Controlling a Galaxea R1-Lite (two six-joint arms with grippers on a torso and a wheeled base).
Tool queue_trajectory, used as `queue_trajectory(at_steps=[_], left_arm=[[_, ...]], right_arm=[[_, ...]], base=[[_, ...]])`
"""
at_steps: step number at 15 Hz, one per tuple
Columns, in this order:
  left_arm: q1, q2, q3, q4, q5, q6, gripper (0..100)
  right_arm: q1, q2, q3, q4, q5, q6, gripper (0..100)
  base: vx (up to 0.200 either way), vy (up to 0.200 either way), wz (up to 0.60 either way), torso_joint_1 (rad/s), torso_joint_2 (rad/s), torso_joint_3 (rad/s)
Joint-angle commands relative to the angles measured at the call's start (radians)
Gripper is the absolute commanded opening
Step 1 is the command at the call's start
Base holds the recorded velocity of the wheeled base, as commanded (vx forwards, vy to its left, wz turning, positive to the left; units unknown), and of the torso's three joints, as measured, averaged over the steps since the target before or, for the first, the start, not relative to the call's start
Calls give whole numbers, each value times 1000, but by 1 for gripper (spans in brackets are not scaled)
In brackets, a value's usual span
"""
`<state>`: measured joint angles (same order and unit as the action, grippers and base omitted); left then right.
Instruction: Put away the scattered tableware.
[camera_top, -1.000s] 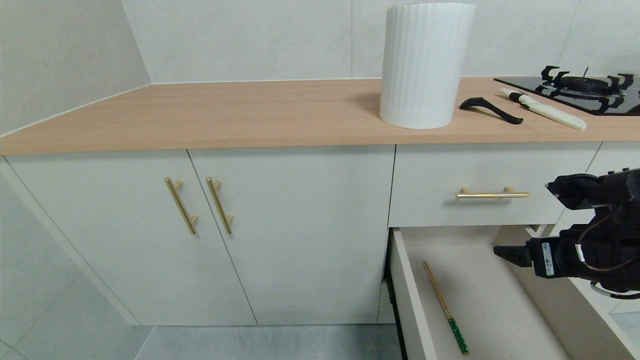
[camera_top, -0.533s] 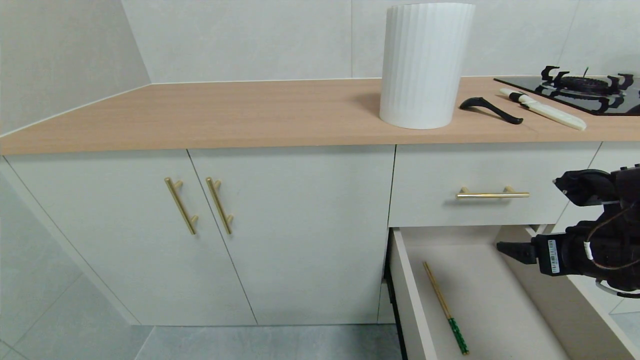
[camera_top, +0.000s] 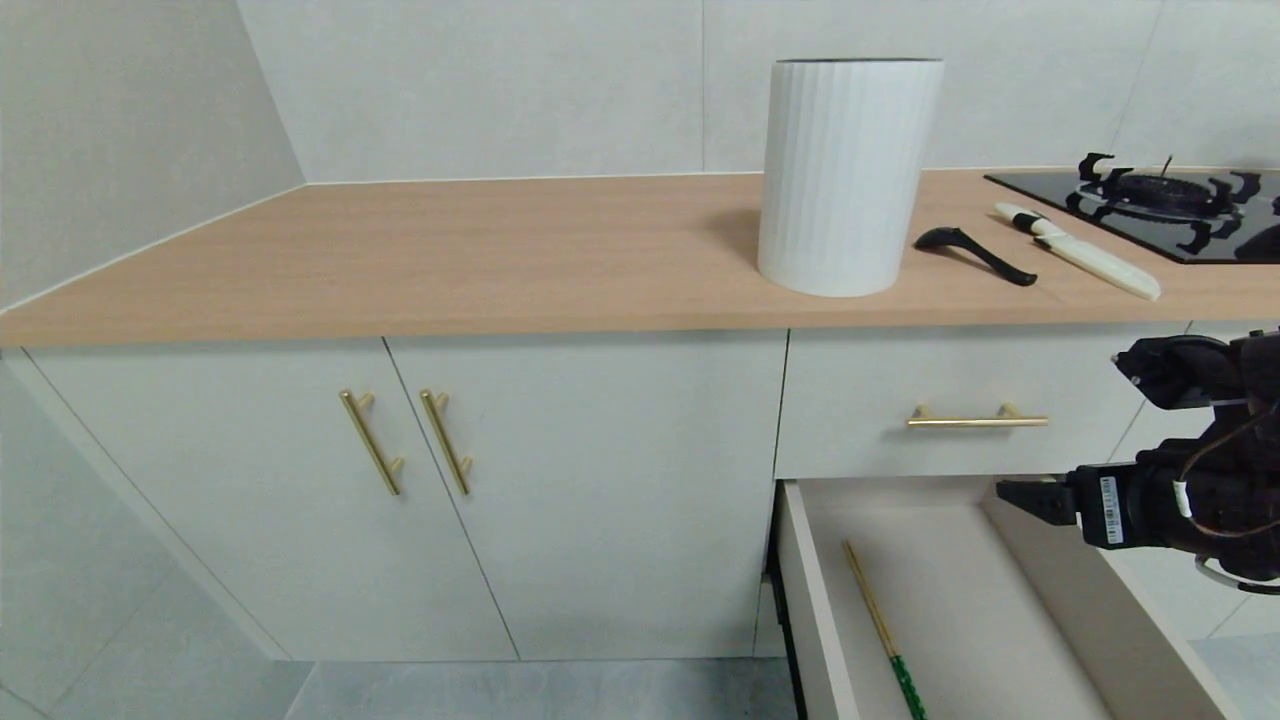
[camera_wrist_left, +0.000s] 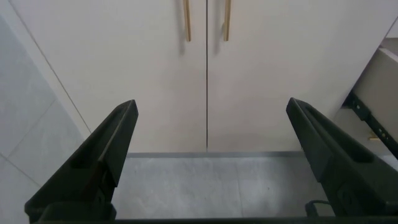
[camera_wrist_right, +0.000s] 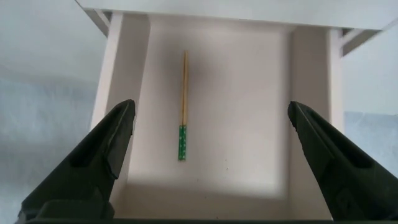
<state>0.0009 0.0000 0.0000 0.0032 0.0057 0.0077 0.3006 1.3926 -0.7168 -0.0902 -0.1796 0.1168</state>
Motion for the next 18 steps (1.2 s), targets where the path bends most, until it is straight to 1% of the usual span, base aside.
queue_trajectory(at_steps=[1,9,16,18], left_arm=[[1,2,0,0,0,0,100],[1,2,0,0,0,0,100],[1,2,0,0,0,0,100],[1,2,0,0,0,0,100]], right_arm=[[0,2,0,1,0,0,100],[0,3,0,1,0,0,100],[0,10,0,1,0,0,100],[0,10,0,0,0,0,100]], base=[[0,0,0,105,-525,-286],[0,0,0,177,-469,-292],[0,0,0,212,-496,-288],[0,0,0,139,-310,-193]])
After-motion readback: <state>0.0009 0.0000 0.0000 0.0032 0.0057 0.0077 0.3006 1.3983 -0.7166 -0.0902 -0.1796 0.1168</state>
